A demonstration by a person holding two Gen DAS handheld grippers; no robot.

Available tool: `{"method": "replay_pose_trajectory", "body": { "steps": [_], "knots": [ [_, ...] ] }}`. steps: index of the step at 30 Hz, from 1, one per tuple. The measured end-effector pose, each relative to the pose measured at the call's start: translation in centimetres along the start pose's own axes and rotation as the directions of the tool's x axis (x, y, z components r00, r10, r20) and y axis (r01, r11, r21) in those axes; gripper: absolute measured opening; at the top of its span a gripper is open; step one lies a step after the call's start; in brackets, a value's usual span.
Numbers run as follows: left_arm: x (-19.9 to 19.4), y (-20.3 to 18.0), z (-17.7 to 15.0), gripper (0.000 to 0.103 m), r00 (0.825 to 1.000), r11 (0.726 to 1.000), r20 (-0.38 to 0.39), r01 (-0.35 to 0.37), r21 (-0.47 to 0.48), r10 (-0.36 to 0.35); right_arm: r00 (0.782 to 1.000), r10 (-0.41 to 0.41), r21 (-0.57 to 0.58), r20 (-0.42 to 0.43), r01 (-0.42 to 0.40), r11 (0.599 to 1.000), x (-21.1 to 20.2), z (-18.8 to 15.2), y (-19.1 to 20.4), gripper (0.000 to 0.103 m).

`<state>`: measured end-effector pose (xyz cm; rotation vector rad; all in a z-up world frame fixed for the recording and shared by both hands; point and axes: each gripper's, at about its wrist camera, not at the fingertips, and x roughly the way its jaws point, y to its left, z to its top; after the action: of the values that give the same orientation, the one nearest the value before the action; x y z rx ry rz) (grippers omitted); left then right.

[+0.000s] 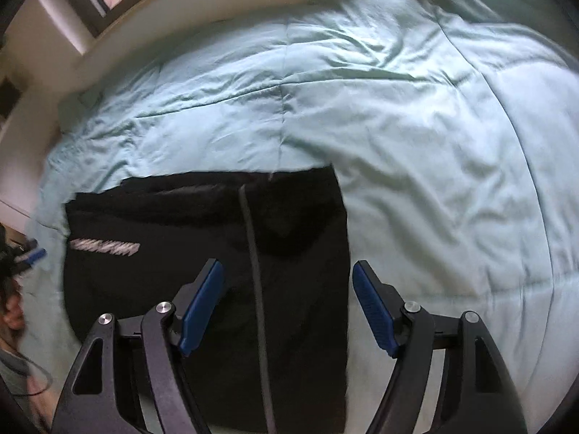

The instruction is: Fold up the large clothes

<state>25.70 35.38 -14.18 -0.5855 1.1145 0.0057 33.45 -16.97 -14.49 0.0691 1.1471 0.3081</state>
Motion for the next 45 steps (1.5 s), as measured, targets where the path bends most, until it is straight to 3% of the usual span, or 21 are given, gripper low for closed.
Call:
{"method": "replay_pose_trajectory", "body": {
  "steps": [2, 5, 7, 11, 14, 15, 16, 19, 23, 25, 29, 33, 36, 38, 42, 45],
  "knots": [
    [1.7, 0.0, 1.2, 0.076, 1.000, 1.000, 0.006, -0.001, 0.008, 0.001, 1.000, -0.003, -0.027, -0.002, 0.003, 1.000, 1.7, 0.8, -0.5, 0.077],
    [4.6, -0.2, 2.7, 0.076, 0.998, 0.999, -0.054, 0.034, 0.037, -0.032, 1.000, -0.009, -0.072, -0.018, 0.007, 0.997, 4.0, 1.7, -1.2, 0.077],
    [6.4, -0.1, 3.3, 0.076, 0.996, 0.998, -0.093, 0.006, 0.056, -0.001, 1.000, 0.006, -0.090, -0.017, -0.008, 0.996, 5.1, 2.1, -1.6, 0.077],
    [9.2, 0.6, 3.9, 0.076, 0.982, 0.997, -0.169, 0.083, -0.007, -0.083, 0.998, 0.048, -0.088, -0.036, -0.051, 0.995, 6.7, 2.5, -2.5, 0.077],
    [9.8, -0.2, 3.8, 0.074, 0.988, 0.998, -0.141, 0.064, 0.009, -0.062, 0.993, 0.101, -0.058, -0.068, -0.105, 0.993, 8.4, 2.8, -2.5, 0.074],
    [9.5, -0.7, 3.5, 0.051, 0.992, 0.999, -0.118, 0.040, 0.030, -0.036, 0.992, 0.109, -0.064, -0.061, -0.113, 0.991, 8.5, 2.7, -2.2, 0.049],
    [9.1, -1.1, 3.3, 0.023, 0.995, 0.998, -0.100, 0.012, 0.057, -0.006, 0.995, 0.093, -0.078, -0.045, -0.096, 0.992, 8.1, 2.6, -1.8, 0.037],
    [6.3, -1.8, 2.6, 0.015, 0.999, 0.996, -0.002, -0.051, 0.079, 0.052, 0.999, -0.025, -0.135, 0.047, 0.032, 0.990, 5.5, 1.6, -0.5, 0.021],
    [1.0, -3.5, 2.2, 0.014, 0.992, 0.995, 0.128, -0.016, 0.095, 0.004, 0.972, -0.158, -0.165, 0.172, 0.187, 0.969, 0.7, 1.1, 1.4, 0.019],
    [-0.9, -4.9, 3.1, 0.014, 0.984, 0.992, 0.176, -0.005, 0.123, -0.017, 0.948, -0.223, -0.176, 0.229, 0.266, 0.948, -0.9, 1.9, 2.7, 0.018],
    [-1.0, -6.6, 5.9, 0.014, 0.973, 0.990, 0.230, -0.013, 0.143, -0.020, 0.909, -0.311, -0.154, 0.277, 0.361, 0.920, -0.6, 4.7, 3.7, 0.018],
    [5.2, -5.0, 7.4, 0.014, 0.984, 0.988, 0.142, -0.120, 0.094, 0.106, 0.912, -0.367, -0.111, 0.185, 0.391, 0.914, 5.1, 7.0, 3.1, 0.018],
    [10.9, -1.9, 7.1, 0.014, 0.987, 0.987, 0.019, -0.160, 0.031, 0.159, 0.889, -0.454, -0.081, 0.049, 0.457, 0.886, 10.8, 7.3, 0.9, 0.018],
    [13.2, -0.1, 6.5, 0.015, 0.990, 0.991, -0.034, -0.135, -0.020, 0.134, 0.927, -0.369, -0.005, -0.073, 0.370, 0.929, 12.9, 6.8, -1.5, 0.017],
    [13.5, 0.5, 6.8, 0.023, 0.995, 0.995, -0.048, -0.093, -0.021, 0.092, 0.959, -0.280, 0.056, -0.046, 0.282, 0.958, 11.3, 5.7, -2.9, 0.018],
    [13.1, 2.4, 7.8, 0.025, 0.994, 0.991, -0.098, 0.026, -0.131, -0.039, 0.965, -0.263, 0.062, -0.026, 0.264, 0.963, 9.2, 5.4, -3.0, 0.020]
  ]
}}
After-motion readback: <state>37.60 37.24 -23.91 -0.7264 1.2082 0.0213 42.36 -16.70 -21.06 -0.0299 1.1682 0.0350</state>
